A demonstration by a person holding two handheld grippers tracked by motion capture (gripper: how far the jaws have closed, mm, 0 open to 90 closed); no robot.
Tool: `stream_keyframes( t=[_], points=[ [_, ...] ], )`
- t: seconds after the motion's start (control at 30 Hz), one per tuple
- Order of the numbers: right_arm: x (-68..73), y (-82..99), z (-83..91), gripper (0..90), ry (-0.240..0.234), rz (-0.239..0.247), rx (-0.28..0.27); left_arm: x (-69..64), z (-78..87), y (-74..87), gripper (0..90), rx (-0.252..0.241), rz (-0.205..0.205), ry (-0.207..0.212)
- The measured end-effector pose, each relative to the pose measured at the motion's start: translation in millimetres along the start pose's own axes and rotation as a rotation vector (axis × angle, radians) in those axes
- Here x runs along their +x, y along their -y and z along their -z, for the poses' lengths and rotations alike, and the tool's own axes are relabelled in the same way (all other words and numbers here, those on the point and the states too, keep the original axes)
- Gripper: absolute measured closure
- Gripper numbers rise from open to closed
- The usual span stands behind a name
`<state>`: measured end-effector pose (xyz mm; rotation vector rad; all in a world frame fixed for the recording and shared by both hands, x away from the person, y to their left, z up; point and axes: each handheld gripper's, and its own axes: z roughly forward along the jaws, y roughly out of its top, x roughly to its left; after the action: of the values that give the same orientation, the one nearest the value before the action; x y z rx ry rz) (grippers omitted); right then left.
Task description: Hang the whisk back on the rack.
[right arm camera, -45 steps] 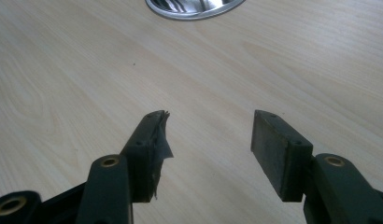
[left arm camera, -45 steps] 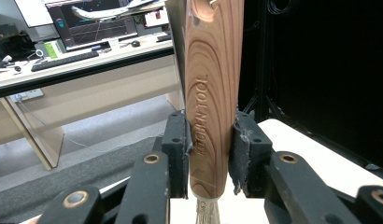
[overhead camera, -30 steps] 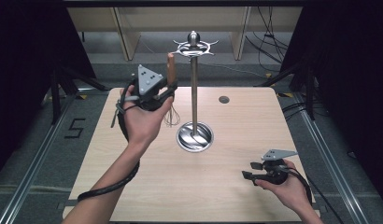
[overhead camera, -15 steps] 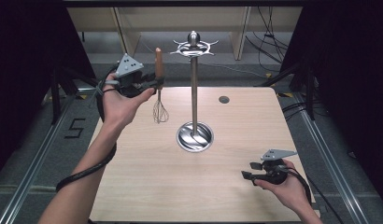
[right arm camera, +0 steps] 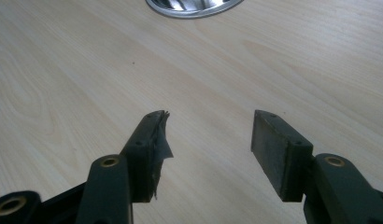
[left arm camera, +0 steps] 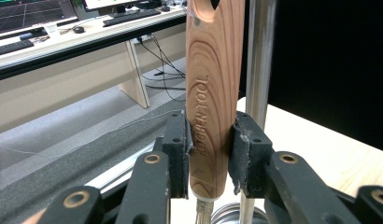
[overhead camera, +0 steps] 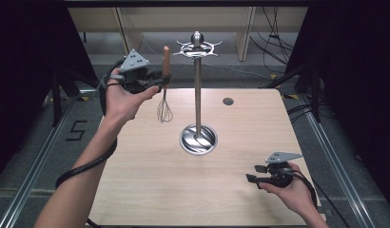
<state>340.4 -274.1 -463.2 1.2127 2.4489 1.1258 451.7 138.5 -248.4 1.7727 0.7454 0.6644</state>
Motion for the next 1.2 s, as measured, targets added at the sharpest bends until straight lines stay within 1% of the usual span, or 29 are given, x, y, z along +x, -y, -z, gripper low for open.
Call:
stream_keyframes(
  t=[0.03, 0.1, 0.13, 0.17, 0.33, 0.53, 0.57, 0.6, 0.63, 0.67, 0.7, 0.73, 0.8, 0.87, 0.9, 0.97, 1.0, 1.03, 1.07, 1.13, 1.2],
  points=[
    [0.0, 0.0, -0.1, 45.9, -0.002, -0.001, 0.000, -0.2, -0.4, -0.6, 68.9, 0.002, -0.001, 0.002],
    [-0.4, -0.5, 1.2, 45.9, -0.002, 0.006, 0.018, -0.8, -1.8, -1.9, 68.9, 0.003, -0.007, 0.010],
    [0.0, 0.0, 0.1, 45.9, -0.002, 0.000, 0.001, -0.9, -2.2, -2.5, 68.9, 0.004, -0.009, 0.013],
    [-0.1, 0.0, -0.1, 45.9, 0.001, 0.001, 0.000, -1.1, -2.6, -3.0, 68.9, 0.006, -0.011, 0.014],
    [-0.4, 0.1, -0.3, 45.9, 0.003, 0.002, 0.000, -0.7, -5.4, -4.1, 68.9, 0.018, -0.005, 0.025],
    [-0.5, 0.1, -0.5, 45.9, 0.004, 0.003, 0.001, -1.2, -8.8, -6.0, 68.9, 0.030, -0.014, 0.036],
    [-1.7, -0.2, -0.1, 45.9, -0.022, 0.005, 0.012, -1.5, -9.7, -6.2, 68.9, 0.032, -0.012, 0.039],
    [-2.5, 0.3, -1.3, 45.9, -0.057, -0.007, 0.000, -1.7, -10.7, -6.4, 68.9, 0.033, -0.013, 0.040],
    [-2.1, 0.1, -1.0, 45.9, -0.049, -0.007, 0.006, -1.9, -11.8, -6.5, 68.9, 0.036, -0.015, 0.040],
    [-1.2, -0.2, -0.1, 45.9, -0.026, -0.005, 0.015, -2.2, -13.0, -6.6, 68.9, 0.037, -0.013, 0.041],
    [-0.7, -0.5, 0.8, 45.9, 0.002, 0.008, 0.018, -2.3, -14.2, -6.6, 68.9, 0.039, -0.013, 0.041],
    [-0.4, 0.2, -0.3, 45.9, 0.004, 0.004, 0.000, -2.7, -15.3, -6.5, 68.9, 0.042, -0.010, 0.042],
    [-1.3, -0.2, 1.1, 45.9, -0.002, 0.011, 0.020, -3.1, -17.5, -6.5, 68.9, 0.044, -0.012, 0.045],
    [-1.2, -0.2, 1.5, 45.9, 0.000, 0.008, 0.020, -3.8, -19.2, -6.8, 68.9, 0.050, -0.016, 0.046],
    [-0.8, -0.1, 1.7, 45.9, 0.001, 0.000, 0.024, -4.3, -20.3, -6.8, 68.8, 0.049, -0.014, 0.047],
    [-1.1, -0.2, 1.4, 45.9, 0.002, 0.004, 0.024, -5.1, -22.0, -6.9, 68.8, 0.052, -0.009, 0.045],
    [-0.9, 0.4, 0.0, 45.9, 0.004, 0.005, 0.005, -5.2, -23.2, -6.5, 68.8, 0.052, -0.007, 0.047],
    [-1.3, -0.1, 1.1, 46.0, 0.000, 0.012, 0.021, -5.3, -23.8, -6.2, 68.8, 0.052, -0.008, 0.042],
    [-1.2, -0.1, 1.2, 45.9, -0.001, 0.013, 0.022, -5.3, -24.5, -5.5, 68.8, 0.054, -0.006, 0.040],
    [-1.0, -0.1, 1.2, 45.9, -0.002, 0.013, 0.022, -5.5, -25.6, -3.0, 68.5, 0.055, 0.003, 0.040],
    [-1.1, 0.1, 1.4, 45.9, -0.002, 0.012, 0.021, -6.1, -25.3, 0.3, 66.7, 0.045, 0.023, 0.048]
  ],
)
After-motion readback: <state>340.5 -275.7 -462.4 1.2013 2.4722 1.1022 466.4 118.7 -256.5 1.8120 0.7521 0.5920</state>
